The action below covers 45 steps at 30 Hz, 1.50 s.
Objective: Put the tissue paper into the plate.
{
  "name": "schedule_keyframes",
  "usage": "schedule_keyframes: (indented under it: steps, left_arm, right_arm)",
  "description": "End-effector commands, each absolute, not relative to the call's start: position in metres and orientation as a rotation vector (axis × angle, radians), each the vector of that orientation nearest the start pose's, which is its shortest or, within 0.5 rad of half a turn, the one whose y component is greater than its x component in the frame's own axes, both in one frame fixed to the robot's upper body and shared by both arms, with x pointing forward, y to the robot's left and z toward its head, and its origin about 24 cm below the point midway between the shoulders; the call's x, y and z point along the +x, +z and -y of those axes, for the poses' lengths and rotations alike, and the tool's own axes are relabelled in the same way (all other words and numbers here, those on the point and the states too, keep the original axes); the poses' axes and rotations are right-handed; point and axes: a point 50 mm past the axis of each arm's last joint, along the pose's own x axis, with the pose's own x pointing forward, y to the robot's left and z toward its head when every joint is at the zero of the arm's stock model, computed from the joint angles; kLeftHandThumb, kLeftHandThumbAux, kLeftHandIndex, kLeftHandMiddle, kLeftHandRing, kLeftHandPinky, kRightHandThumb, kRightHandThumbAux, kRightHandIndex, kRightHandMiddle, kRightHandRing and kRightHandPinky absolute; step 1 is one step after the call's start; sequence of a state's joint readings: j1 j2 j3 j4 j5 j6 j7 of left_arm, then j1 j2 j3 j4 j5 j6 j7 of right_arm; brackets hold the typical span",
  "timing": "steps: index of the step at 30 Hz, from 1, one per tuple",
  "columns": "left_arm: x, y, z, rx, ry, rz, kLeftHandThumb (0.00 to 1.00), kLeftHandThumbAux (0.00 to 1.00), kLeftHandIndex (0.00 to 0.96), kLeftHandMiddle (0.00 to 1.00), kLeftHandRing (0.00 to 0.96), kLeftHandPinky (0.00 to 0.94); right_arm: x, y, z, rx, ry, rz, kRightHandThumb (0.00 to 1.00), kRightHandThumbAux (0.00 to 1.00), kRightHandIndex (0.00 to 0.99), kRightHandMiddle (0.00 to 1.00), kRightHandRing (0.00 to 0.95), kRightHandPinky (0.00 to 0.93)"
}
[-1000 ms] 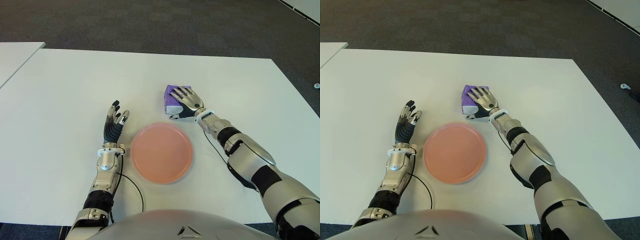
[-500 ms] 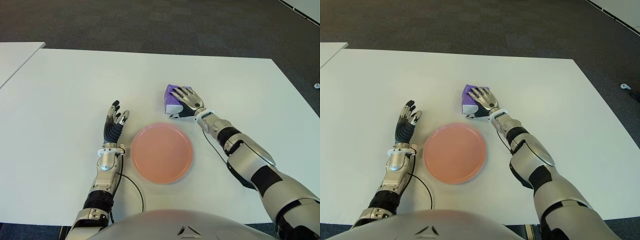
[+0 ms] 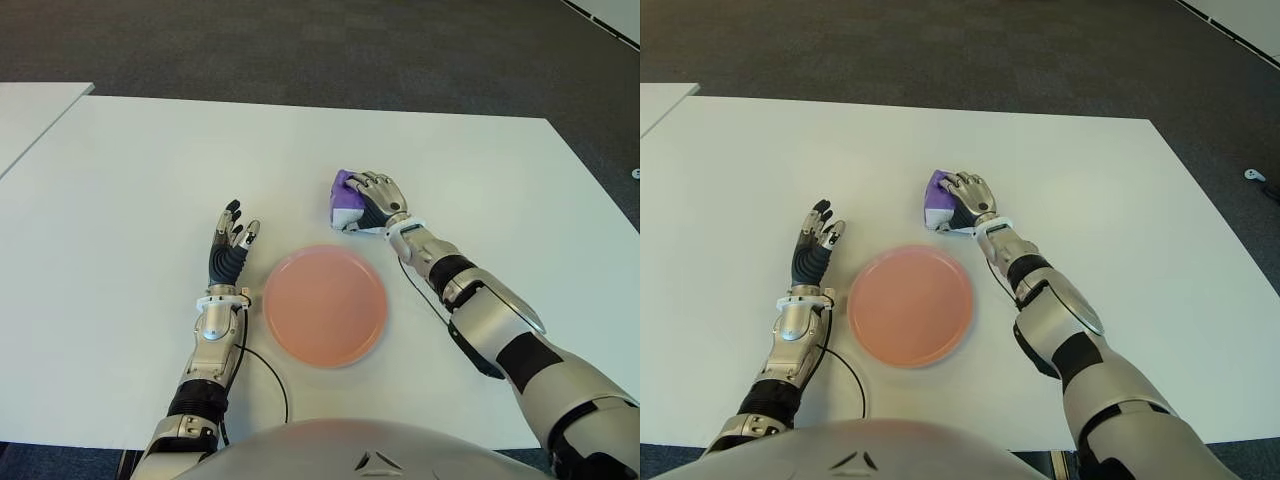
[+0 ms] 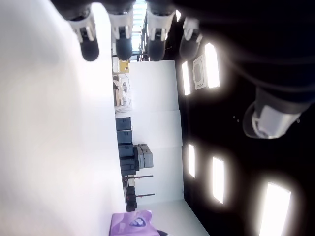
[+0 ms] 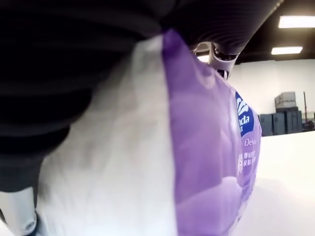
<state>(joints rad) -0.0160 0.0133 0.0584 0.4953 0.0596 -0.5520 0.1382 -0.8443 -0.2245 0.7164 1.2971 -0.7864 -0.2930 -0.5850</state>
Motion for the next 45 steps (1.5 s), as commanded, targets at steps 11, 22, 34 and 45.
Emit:
schedule_keyframes:
  steps: [11, 22, 34, 45]
  left_arm:
    - [0.2181, -0.0373, -0.1718, 0.084, 0.174, -0.062, 0.000, 0.437, 0.000, 0.000, 0.000, 0.000]
    - [0.2170, -0.0369, -0.1718, 0.087, 0.174, -0.058, 0.000, 0.437, 0.000, 0.000, 0.000, 0.000]
    - [0.2150, -0.0365, -0.1721, 0.078, 0.178, -0.052, 0.000, 0.439, 0.000, 0.000, 0.000, 0.000]
    - [0.2146, -0.0372, -0.1719, 0.078, 0.176, -0.059, 0.000, 0.438, 0.000, 0.000, 0.000, 0.000]
  right_arm:
    - [0.3125, -0.0357, 0.1278, -1.309, 0.449, -0.001, 0.998, 0.671, 0.412, 0.538, 0.791, 0.429]
    - [0.3110, -0.0354, 0.1252, -1.275, 0.463, 0.016, 0.876, 0.674, 0.407, 0.536, 0.841, 0.770]
    - [0.3094, -0.0365, 0.1242, -1.250, 0.495, 0.005, 0.859, 0.675, 0.405, 0.537, 0.860, 0.730]
    - [0.3088, -0.0363, 0.1244, -1.225, 0.499, 0.003, 0.861, 0.674, 0.408, 0.538, 0.852, 0.696]
